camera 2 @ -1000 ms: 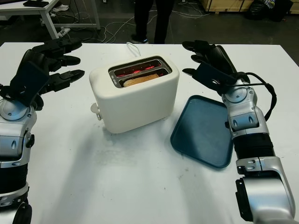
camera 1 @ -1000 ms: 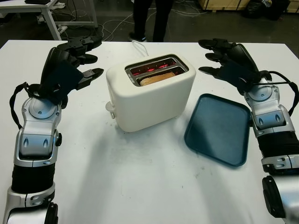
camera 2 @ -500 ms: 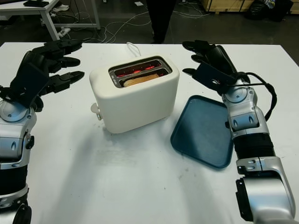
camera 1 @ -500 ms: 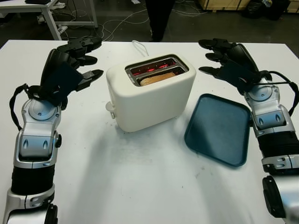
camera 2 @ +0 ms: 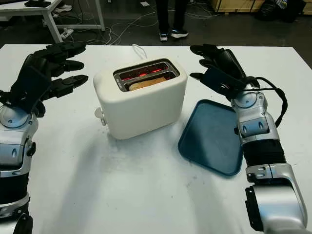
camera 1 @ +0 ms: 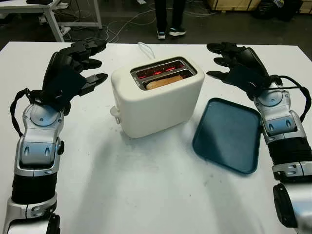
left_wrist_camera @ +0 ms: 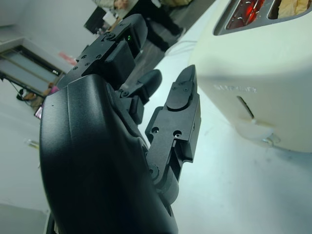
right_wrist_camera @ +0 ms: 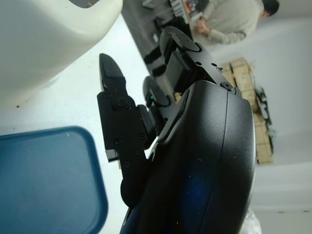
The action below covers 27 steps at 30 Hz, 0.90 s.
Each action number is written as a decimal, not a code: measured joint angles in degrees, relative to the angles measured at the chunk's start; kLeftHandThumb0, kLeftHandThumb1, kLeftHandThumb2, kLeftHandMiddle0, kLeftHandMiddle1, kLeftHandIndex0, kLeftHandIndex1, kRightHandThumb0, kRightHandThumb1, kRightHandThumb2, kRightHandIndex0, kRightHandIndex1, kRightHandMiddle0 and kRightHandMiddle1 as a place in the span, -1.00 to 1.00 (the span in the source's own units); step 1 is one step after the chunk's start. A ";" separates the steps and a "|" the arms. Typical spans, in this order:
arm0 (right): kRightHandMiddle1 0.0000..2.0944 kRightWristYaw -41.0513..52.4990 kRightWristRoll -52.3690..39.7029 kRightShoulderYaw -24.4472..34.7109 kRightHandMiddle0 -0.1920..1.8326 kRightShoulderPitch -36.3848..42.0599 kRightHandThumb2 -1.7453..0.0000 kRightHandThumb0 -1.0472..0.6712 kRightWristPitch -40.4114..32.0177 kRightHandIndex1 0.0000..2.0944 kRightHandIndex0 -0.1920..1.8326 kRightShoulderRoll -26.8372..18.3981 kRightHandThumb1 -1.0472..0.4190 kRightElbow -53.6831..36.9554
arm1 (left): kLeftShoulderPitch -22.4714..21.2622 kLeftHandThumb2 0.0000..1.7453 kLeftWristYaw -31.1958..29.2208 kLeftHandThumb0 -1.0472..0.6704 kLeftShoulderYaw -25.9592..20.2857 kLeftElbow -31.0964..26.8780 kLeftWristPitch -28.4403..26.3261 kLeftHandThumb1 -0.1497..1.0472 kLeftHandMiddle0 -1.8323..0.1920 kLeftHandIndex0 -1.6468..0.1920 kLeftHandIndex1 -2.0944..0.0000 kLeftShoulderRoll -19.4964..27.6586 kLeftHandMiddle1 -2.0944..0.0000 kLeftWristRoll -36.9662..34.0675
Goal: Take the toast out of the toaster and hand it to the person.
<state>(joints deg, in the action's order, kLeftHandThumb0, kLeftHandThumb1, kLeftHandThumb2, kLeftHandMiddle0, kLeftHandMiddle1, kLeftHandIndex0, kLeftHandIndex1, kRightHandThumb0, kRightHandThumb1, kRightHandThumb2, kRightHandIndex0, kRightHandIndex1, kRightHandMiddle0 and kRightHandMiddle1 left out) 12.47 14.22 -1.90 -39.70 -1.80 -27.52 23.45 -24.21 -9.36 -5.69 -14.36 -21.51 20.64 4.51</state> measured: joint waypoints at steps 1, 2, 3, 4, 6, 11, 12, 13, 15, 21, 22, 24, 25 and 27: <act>-1.00 0.00 -0.05 0.02 -0.31 0.00 1.00 -0.05 0.00 -1.00 -0.24 0.01 -0.80 0.00 | 0.02 -0.88 0.00 -0.18 0.00 0.00 0.00 0.79 0.46 0.08 0.95 0.00 0.22 0.00; -1.00 0.00 -0.06 0.02 -0.30 0.00 1.00 -0.06 0.00 -1.00 -0.24 0.01 -0.80 0.00 | 0.04 -0.88 0.00 -0.17 0.00 0.00 0.00 0.79 0.46 0.08 0.95 0.00 0.22 0.00; -0.99 -0.01 -0.03 0.02 -0.30 0.00 1.00 -0.07 0.00 -0.99 -0.23 0.01 -0.79 0.00 | 0.05 -0.88 0.00 -0.17 0.00 0.00 0.00 0.79 0.46 0.08 0.95 0.00 0.22 0.00; -0.99 -0.01 0.01 0.02 -0.29 0.00 1.00 -0.09 0.00 -0.99 -0.23 0.01 -0.79 0.00 | 0.06 -0.88 0.00 -0.16 0.00 0.00 0.00 0.79 0.46 0.09 0.95 0.00 0.22 -0.01; -0.99 -0.02 0.08 0.00 -0.29 0.00 1.00 -0.11 0.00 -0.99 -0.23 0.01 -0.79 0.00 | 0.06 -0.88 -0.01 -0.17 -0.01 0.00 0.00 0.79 0.46 0.09 0.95 0.00 0.22 -0.02; -0.99 -0.03 0.10 -0.03 -0.29 0.00 1.00 -0.10 0.00 -0.99 -0.22 0.01 -0.78 0.00 | 0.05 -0.88 -0.01 -0.19 0.00 0.00 0.00 0.79 0.46 0.09 0.95 0.00 0.22 -0.01; -0.99 -0.04 0.10 -0.03 -0.28 0.00 1.00 -0.10 0.00 -0.99 -0.22 0.01 -0.78 0.01 | 0.05 -0.88 -0.01 -0.19 0.00 0.00 -0.02 0.79 0.46 0.09 0.95 0.00 0.23 -0.01; -1.00 -0.04 0.09 -0.03 -0.29 -0.01 1.00 -0.09 0.00 -0.99 -0.22 0.01 -0.78 0.06 | 0.05 -0.88 -0.01 -0.19 0.01 0.00 -0.02 0.79 0.46 0.09 0.95 0.00 0.23 -0.01; -1.00 -0.03 0.06 -0.03 -0.29 -0.01 1.00 -0.09 0.00 -1.00 -0.23 0.01 -0.79 0.20 | 0.05 -0.88 -0.01 -0.20 0.01 0.00 -0.02 0.79 0.47 0.09 0.95 0.00 0.23 -0.01; -1.00 -0.03 0.06 -0.03 -0.29 -0.01 1.00 -0.10 0.00 -1.00 -0.22 0.01 -0.78 0.72 | 0.05 -0.88 -0.01 -0.19 0.02 -0.05 -0.07 0.79 0.47 0.09 0.95 0.00 0.23 0.01; -0.99 -0.03 0.08 -0.05 -0.29 -0.02 1.00 -0.11 0.00 -0.99 -0.22 0.01 -0.78 0.77 | 0.05 -0.88 -0.01 -0.19 0.02 -0.06 -0.07 0.79 0.47 0.09 0.95 0.00 0.23 0.02; -0.99 -0.05 0.15 -0.17 -0.28 -0.02 1.00 -0.11 0.00 -0.99 -0.21 0.01 -0.78 0.94 | 0.05 -0.88 -0.01 -0.20 0.02 -0.17 -0.13 0.79 0.47 0.09 0.95 0.00 0.24 0.01; -0.99 -0.06 0.18 -0.22 -0.28 -0.02 1.00 -0.11 0.00 -0.99 -0.21 0.01 -0.78 1.06 | 0.05 -0.88 -0.01 -0.20 0.02 -0.28 -0.18 0.79 0.47 0.09 0.95 0.00 0.24 0.01; -1.00 -0.06 0.12 -0.22 -0.29 -0.02 1.00 -0.08 0.00 -1.00 -0.22 0.01 -0.78 1.24 | 0.05 -0.88 -0.01 -0.19 0.02 -0.47 -0.19 0.79 0.47 0.09 0.95 0.00 0.24 0.01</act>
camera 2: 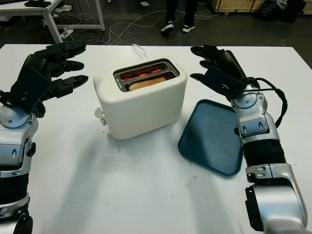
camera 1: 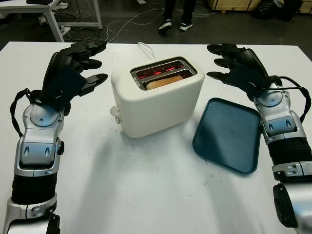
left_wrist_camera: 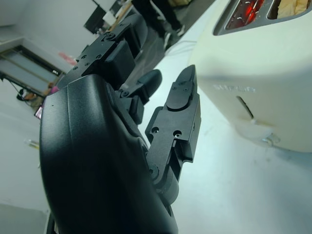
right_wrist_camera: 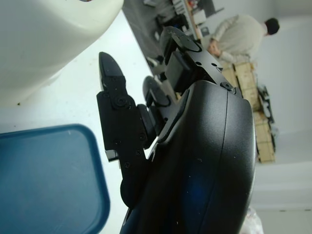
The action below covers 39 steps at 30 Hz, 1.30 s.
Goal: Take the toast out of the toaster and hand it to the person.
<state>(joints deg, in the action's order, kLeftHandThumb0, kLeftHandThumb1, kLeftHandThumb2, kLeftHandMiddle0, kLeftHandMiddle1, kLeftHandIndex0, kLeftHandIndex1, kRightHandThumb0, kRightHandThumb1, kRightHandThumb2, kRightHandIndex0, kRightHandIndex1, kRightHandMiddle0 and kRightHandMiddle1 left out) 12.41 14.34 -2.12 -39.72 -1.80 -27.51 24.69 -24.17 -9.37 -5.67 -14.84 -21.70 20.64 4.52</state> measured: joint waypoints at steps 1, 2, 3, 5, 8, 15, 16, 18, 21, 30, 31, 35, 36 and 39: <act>-1.00 0.00 -0.04 0.00 -0.29 0.00 1.00 -0.08 0.00 -1.00 -0.23 0.00 -0.78 0.08 | 0.00 -0.88 0.00 -0.19 0.00 -0.04 -0.01 0.79 0.47 0.09 0.95 0.00 0.24 0.00; -1.00 0.00 -0.04 0.00 -0.29 0.00 1.00 -0.09 0.00 -0.99 -0.22 0.00 -0.78 0.15 | 0.00 -0.88 0.00 -0.19 0.00 -0.08 -0.03 0.79 0.47 0.09 0.95 0.00 0.24 -0.01; -1.00 0.00 -0.04 0.00 -0.29 0.00 1.00 -0.09 0.00 -0.99 -0.22 0.00 -0.78 0.18 | 0.00 -0.88 0.00 -0.19 0.00 -0.09 -0.03 0.79 0.47 0.09 0.95 0.00 0.24 -0.01; -1.00 0.00 -0.04 0.00 -0.29 0.00 1.00 -0.09 0.00 -1.00 -0.23 0.00 -0.78 0.18 | 0.00 -0.88 0.00 -0.19 0.00 -0.09 -0.04 0.79 0.47 0.09 0.95 0.00 0.24 -0.01; -1.00 0.15 -0.31 0.07 -0.32 0.00 0.99 -0.06 0.00 -1.00 -0.26 0.01 -0.80 0.17 | 0.00 -0.88 0.01 -0.19 0.00 -0.10 -0.04 0.79 0.46 0.09 0.95 0.00 0.24 0.00; -0.99 0.63 -1.13 0.22 -0.31 0.00 1.00 -0.06 -0.10 -0.99 -0.25 0.07 -0.79 0.15 | 0.00 -0.88 0.01 -0.20 0.00 -0.10 -0.04 0.79 0.46 0.09 0.95 0.00 0.25 0.02; -1.00 0.63 -1.15 0.22 -0.32 0.00 1.00 -0.06 -0.37 -1.00 -0.26 0.09 -0.79 0.13 | 0.00 -0.88 0.01 -0.19 -0.01 -0.10 -0.04 0.79 0.45 0.09 0.95 0.00 0.25 0.02; -1.00 0.64 -1.20 0.22 -0.32 0.00 1.00 -0.07 -0.68 -1.00 -0.26 0.11 -0.80 0.13 | 0.00 -0.88 0.01 -0.18 -0.01 -0.12 -0.04 0.79 0.45 0.09 0.95 0.00 0.25 0.02; -1.00 0.64 -1.19 0.22 -0.32 0.00 1.00 -0.09 -0.67 -0.99 -0.26 0.11 -0.79 0.14 | 0.00 -0.88 0.01 -0.18 0.00 -0.12 -0.03 0.79 0.45 0.08 0.95 0.00 0.25 0.00; -1.00 0.66 -1.67 0.23 -0.32 -0.01 1.00 -0.05 -0.66 -1.00 -0.26 0.11 -0.79 0.15 | 0.00 -0.88 0.02 -0.19 -0.01 -0.12 -0.03 0.79 0.45 0.09 0.95 0.00 0.26 0.01; -1.00 0.72 -1.88 0.26 -0.33 -0.01 1.00 -0.05 -0.66 -1.00 -0.27 0.11 -0.80 0.15 | 0.00 -0.88 0.02 -0.19 -0.01 -0.12 -0.03 0.79 0.45 0.09 0.95 0.00 0.26 0.01; -1.00 0.72 -2.18 0.29 -0.32 -0.01 1.00 -0.06 -0.66 -0.99 -0.27 0.11 -0.80 0.15 | 0.00 -0.88 0.02 -0.19 -0.01 -0.12 -0.03 0.79 0.45 0.08 0.95 0.00 0.27 0.01; -1.00 0.72 -2.19 0.29 -0.33 -0.01 1.00 -0.06 -0.66 -1.00 -0.27 0.11 -0.80 0.15 | 0.00 -0.88 0.02 -0.18 -0.01 -0.12 -0.03 0.79 0.44 0.08 0.95 0.00 0.27 0.01; -1.00 0.82 -2.26 0.29 -0.33 -0.01 1.00 -0.05 -0.66 -1.00 -0.27 0.11 -0.80 0.15 | 0.00 -0.88 0.02 -0.19 -0.01 -0.12 -0.03 0.79 0.44 0.08 0.95 0.00 0.27 0.01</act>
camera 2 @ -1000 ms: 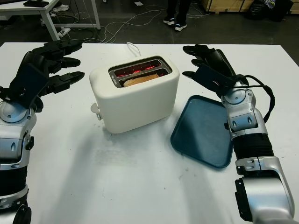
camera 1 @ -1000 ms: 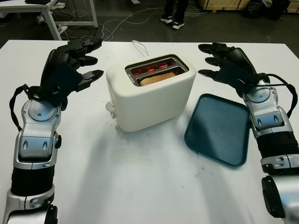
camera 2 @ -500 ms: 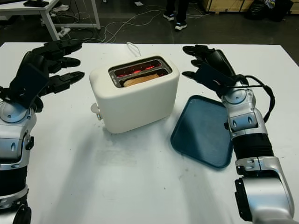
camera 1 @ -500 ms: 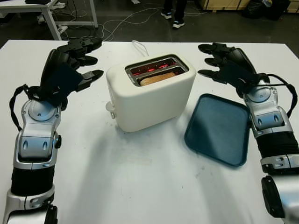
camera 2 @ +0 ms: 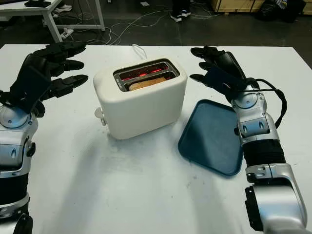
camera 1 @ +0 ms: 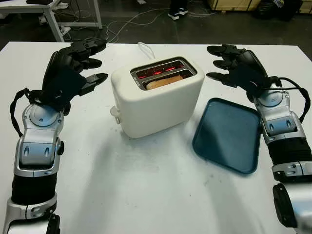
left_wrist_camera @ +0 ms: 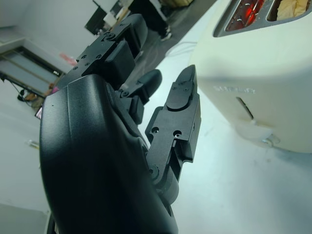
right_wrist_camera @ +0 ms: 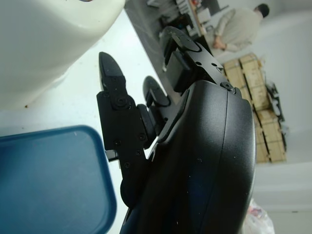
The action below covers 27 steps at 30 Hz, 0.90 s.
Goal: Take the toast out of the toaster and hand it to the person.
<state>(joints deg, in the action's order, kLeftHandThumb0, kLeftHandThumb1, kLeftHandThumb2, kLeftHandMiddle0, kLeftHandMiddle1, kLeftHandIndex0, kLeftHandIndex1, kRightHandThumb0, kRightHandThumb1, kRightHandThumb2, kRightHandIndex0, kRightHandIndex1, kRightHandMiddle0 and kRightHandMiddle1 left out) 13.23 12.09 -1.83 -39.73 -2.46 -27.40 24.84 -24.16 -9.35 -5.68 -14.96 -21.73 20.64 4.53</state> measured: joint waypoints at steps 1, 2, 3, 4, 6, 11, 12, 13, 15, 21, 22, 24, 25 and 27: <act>-1.00 0.10 -0.01 0.00 -0.33 0.00 1.00 -0.04 0.00 -1.00 -0.28 0.00 -0.80 0.00 | 0.00 -0.88 0.00 -0.19 0.00 0.00 0.00 0.79 0.44 0.08 0.95 0.00 0.27 0.00; -1.00 0.22 -0.02 0.00 -0.33 0.00 1.00 -0.04 0.00 -1.00 -0.28 0.00 -0.81 0.00 | 0.00 -0.88 0.00 -0.18 0.00 0.00 0.00 0.79 0.44 0.08 0.95 0.00 0.27 0.00; -1.00 0.24 -0.02 0.00 -0.33 0.00 1.00 -0.03 0.00 -1.00 -0.28 0.00 -0.81 0.00 | 0.00 -0.88 0.00 -0.18 0.00 0.00 0.00 0.79 0.44 0.09 0.95 0.00 0.27 0.00; -1.00 0.24 -0.03 0.00 -0.33 0.00 1.00 -0.02 0.00 -1.00 -0.28 0.00 -0.81 0.00 | 0.00 -0.88 0.00 -0.18 0.00 0.00 -0.01 0.79 0.45 0.09 0.95 0.00 0.27 0.00; -1.00 0.26 -0.06 0.02 -0.34 0.00 1.00 -0.02 -0.01 -1.00 -0.28 0.03 -0.81 0.00 | 0.00 -0.88 0.00 -0.18 0.00 -0.01 -0.01 0.79 0.45 0.09 0.95 0.00 0.27 0.00; -1.00 0.27 -0.06 0.02 -0.33 0.00 1.00 -0.03 0.00 -1.00 -0.27 0.04 -0.80 0.00 | 0.00 -0.88 0.01 -0.19 0.00 -0.01 -0.01 0.79 0.44 0.09 0.96 0.00 0.28 0.00; -1.00 0.27 -0.06 0.02 -0.33 0.00 1.00 -0.03 0.00 -1.00 -0.27 0.04 -0.80 0.00 | 0.00 -0.88 0.01 -0.19 0.00 -0.01 0.00 0.79 0.44 0.09 0.96 0.00 0.28 0.00; -1.00 0.27 -0.06 0.02 -0.33 0.00 1.00 -0.03 0.00 -1.00 -0.28 0.04 -0.80 0.00 | 0.00 -0.88 0.02 -0.19 0.00 -0.01 -0.01 0.79 0.44 0.09 0.96 0.00 0.28 0.00; -1.00 0.29 -0.08 0.05 -0.34 0.00 1.00 -0.02 -0.01 -1.00 -0.28 0.04 -0.81 0.00 | 0.00 -0.88 0.02 -0.19 0.00 -0.01 0.00 0.79 0.44 0.09 0.96 0.00 0.27 0.00; -1.00 0.75 -0.12 0.08 -0.34 0.00 1.00 -0.01 -0.01 -1.00 -0.29 0.04 -0.81 -0.01 | 0.00 -0.88 0.03 -0.18 0.00 -0.01 0.00 0.79 0.45 0.09 0.96 -0.09 0.27 -0.03; -1.00 0.75 -0.12 0.08 -0.33 0.00 1.00 -0.02 -0.01 -0.99 -0.28 0.04 -0.81 -0.01 | 0.00 -0.88 0.03 -0.18 0.00 -0.01 -0.01 0.79 0.46 0.09 0.96 -0.09 0.27 -0.03; -0.99 0.75 -0.11 0.08 -0.33 0.00 1.00 -0.01 -0.01 -0.99 -0.28 0.04 -0.81 -0.02 | 0.00 -0.88 0.03 -0.18 0.00 -0.01 -0.01 0.79 0.46 0.09 0.96 -0.09 0.27 -0.03; -0.99 0.75 -0.10 0.08 -0.33 0.00 1.00 -0.02 -0.01 -0.99 -0.28 0.04 -0.81 -0.01 | 0.00 -0.88 0.03 -0.18 0.00 -0.01 -0.01 0.79 0.46 0.09 0.96 -0.09 0.27 -0.03; -1.00 0.75 -0.11 0.08 -0.34 0.00 1.00 -0.01 0.00 -1.00 -0.29 0.05 -0.81 -0.01 | 0.00 -0.88 0.03 -0.18 0.00 -0.01 -0.01 0.79 0.46 0.09 0.96 -0.09 0.27 -0.04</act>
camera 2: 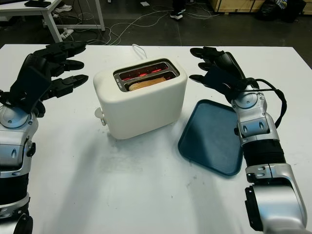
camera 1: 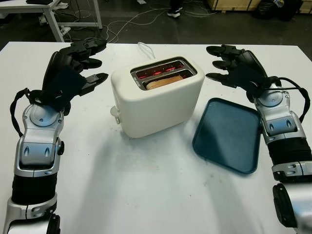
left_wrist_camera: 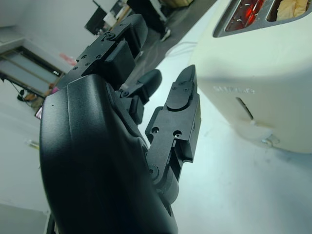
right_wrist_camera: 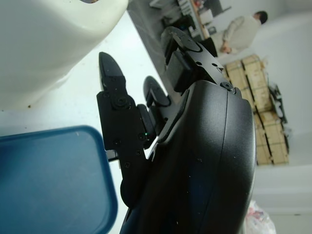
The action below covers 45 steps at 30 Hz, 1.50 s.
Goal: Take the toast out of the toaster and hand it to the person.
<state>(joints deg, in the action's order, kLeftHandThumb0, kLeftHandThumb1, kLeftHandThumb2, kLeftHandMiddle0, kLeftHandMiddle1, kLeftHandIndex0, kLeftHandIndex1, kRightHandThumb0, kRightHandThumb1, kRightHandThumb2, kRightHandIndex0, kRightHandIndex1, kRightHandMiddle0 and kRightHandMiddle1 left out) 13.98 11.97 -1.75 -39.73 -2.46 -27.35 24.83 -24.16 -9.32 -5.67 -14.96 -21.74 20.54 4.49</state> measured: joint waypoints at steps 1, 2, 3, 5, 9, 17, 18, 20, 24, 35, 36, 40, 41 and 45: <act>-1.00 0.06 -0.16 0.03 -0.34 0.00 1.00 -0.01 0.01 -1.00 -0.29 0.04 -0.81 0.01 | 0.00 -0.88 0.00 -0.18 0.00 0.00 0.00 0.79 0.46 0.09 0.96 0.00 0.27 0.00; -1.00 0.10 -0.40 0.06 -0.34 0.00 1.00 -0.01 0.04 -1.00 -0.29 0.10 -0.81 0.02 | 0.00 -0.88 0.00 -0.18 0.00 0.00 0.00 0.79 0.46 0.09 0.96 0.00 0.27 0.00; -1.00 0.12 -0.58 0.07 -0.34 0.00 1.00 -0.01 0.07 -1.00 -0.29 0.19 -0.81 0.03 | 0.00 -0.88 0.00 -0.18 0.00 0.00 0.00 0.79 0.45 0.09 0.96 0.00 0.27 0.01; -1.00 0.12 -0.68 0.06 -0.34 0.00 1.00 0.00 0.10 -1.00 -0.29 0.33 -0.81 0.12 | 0.00 -0.88 0.00 -0.18 0.00 0.00 0.00 0.79 0.45 0.09 0.96 0.00 0.27 0.01; -1.00 0.11 -0.66 0.03 -0.34 -0.01 1.00 0.00 0.08 -1.00 -0.29 0.62 -0.81 0.12 | 0.00 -0.88 0.00 -0.18 0.00 0.00 -0.01 0.79 0.45 0.09 0.96 0.00 0.27 0.04; -1.00 0.13 -0.67 0.00 -0.34 -0.04 1.00 -0.05 0.08 -0.99 -0.29 0.62 -0.81 0.12 | 0.00 -0.88 0.00 -0.18 0.00 -0.04 -0.08 0.79 0.44 0.09 0.96 0.00 0.28 0.04; -1.00 0.14 -0.67 0.00 -0.34 -0.04 1.00 -0.05 0.08 -0.99 -0.29 0.62 -0.81 0.12 | 0.00 -0.88 0.00 -0.18 0.00 -0.07 -0.17 0.79 0.44 0.09 0.96 0.00 0.28 0.04; -1.00 0.21 -0.68 0.00 -0.35 -0.04 1.00 -0.02 0.08 -1.00 -0.30 0.62 -0.81 0.12 | 0.00 -0.87 0.02 -0.19 0.00 -0.07 -0.20 0.79 0.44 0.09 0.96 -0.01 0.28 0.03; -1.00 0.36 -0.68 0.03 -0.35 -0.04 1.00 -0.03 0.08 -1.00 -0.30 0.61 -0.81 0.12 | 0.06 -0.87 0.29 -0.19 0.00 -0.07 -0.19 0.79 0.44 0.08 0.96 -0.13 0.27 0.04; -0.99 0.35 -0.71 0.22 -0.33 -0.04 1.00 -0.02 0.10 -0.99 -0.28 0.60 -0.79 0.11 | 0.16 -0.87 0.76 -0.18 0.00 -0.07 -0.18 0.79 0.44 0.08 0.96 -0.13 0.27 0.04; -0.99 0.32 -0.70 0.32 -0.32 -0.04 1.00 -0.02 0.09 -0.98 -0.27 0.60 -0.78 0.05 | 0.16 -0.87 0.76 -0.18 0.00 -0.07 -0.17 0.79 0.44 0.08 0.96 -0.13 0.27 0.04; -0.99 0.00 -1.10 1.04 -0.32 -0.04 1.00 0.07 2.14 -0.99 -0.27 0.54 -0.74 -0.25 | 0.18 -0.87 0.77 -0.17 0.02 -0.07 -0.17 0.79 0.44 0.08 0.96 -0.13 0.27 0.05; -0.99 0.07 -2.03 1.60 -0.31 -0.04 1.00 0.07 2.82 -0.99 -0.26 0.54 -0.72 -0.32 | 0.19 -0.87 0.77 -0.18 0.02 -0.07 -0.17 0.79 0.44 0.08 0.96 -0.13 0.28 0.06; -0.94 1.00 -4.39 3.46 -0.19 -1.46 0.99 0.02 8.10 -0.92 -0.12 -0.04 -0.60 0.40 | 0.23 -0.87 0.80 -0.18 0.02 -0.07 -0.19 0.79 0.44 0.08 0.96 -0.13 0.28 0.07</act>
<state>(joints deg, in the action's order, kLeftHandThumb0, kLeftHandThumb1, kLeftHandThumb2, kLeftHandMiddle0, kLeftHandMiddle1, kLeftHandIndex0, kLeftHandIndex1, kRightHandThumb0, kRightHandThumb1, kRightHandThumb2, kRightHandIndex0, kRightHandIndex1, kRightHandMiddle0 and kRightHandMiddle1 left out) 14.98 7.59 1.71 -41.19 5.64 -27.39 25.23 -23.94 -8.52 -5.65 -15.04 -21.93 20.41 4.56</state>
